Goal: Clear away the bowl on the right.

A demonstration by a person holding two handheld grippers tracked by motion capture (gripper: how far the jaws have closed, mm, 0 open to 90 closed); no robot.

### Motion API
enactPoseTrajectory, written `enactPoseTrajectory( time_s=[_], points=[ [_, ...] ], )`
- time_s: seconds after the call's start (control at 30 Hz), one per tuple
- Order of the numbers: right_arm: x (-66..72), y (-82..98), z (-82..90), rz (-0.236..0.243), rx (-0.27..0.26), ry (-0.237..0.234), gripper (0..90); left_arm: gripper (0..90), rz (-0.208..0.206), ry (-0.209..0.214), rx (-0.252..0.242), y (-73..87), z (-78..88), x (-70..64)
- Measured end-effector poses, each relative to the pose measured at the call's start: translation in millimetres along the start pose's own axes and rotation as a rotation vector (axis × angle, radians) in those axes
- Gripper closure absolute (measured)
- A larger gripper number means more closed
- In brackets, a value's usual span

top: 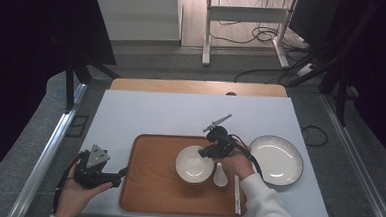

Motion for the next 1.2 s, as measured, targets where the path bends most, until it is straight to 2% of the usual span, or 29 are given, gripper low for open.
enactPoseTrajectory(
  time_s=[0.1,0.33,0.5,0.63,0.73,0.8,0.87,1.0,1.13,1.2],
  points=[
    [0.1,0.7,-7.0,0.0,0.022,0.003,82.5,12.8,-0.001,0.0,0.0,0.1,0.1,0.0],
    [-4.2,2.2,-9.3,-0.025,0.026,-0.01,82.6,12.8,-0.008,-0.002,0.007,0.4,0.6,0.8],
    [-6.6,3.2,-12.4,-0.027,0.043,0.008,82.4,12.8,-0.002,-0.002,0.003,0.2,-0.1,0.1],
    [-8.0,4.5,-12.8,-0.031,0.029,0.004,81.9,12.8,-0.003,-0.002,0.003,0.2,-0.1,0.0],
    [-7.6,4.6,-11.7,-0.029,0.023,0.018,76.9,12.8,-0.003,-0.001,0.003,0.1,-0.5,-0.4],
    [-7.4,4.6,-8.9,-0.015,0.01,0.035,66.5,12.8,-0.003,-0.001,0.003,-0.1,-0.5,-0.6],
    [-7.7,5.0,0.6,-0.019,-0.038,0.062,56.3,12.8,-0.004,0.0,0.001,-0.1,-0.1,-0.6],
    [-10.8,9.0,22.8,-0.033,-0.132,0.071,44.9,12.8,-0.006,-0.002,0.001,-0.3,0.7,0.3],
    [-10.8,19.5,47.2,-0.037,-0.219,0.071,36.4,12.8,-0.013,-0.001,0.005,-0.4,0.2,0.0],
    [-11.6,27.8,58.7,-0.036,-0.254,0.074,35.0,12.8,-0.008,-0.001,0.002,-0.1,0.3,0.2]
  ],
)
Point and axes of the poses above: each handheld gripper's, and its own axes: z roughly backward along the jaws, y roughly out of its underside, x roughly to its left, the point moved 1 cm from there along -z, roughly forward along the jaws, and after that the axes turned 8 degrees about x, right-handed, at the moved point
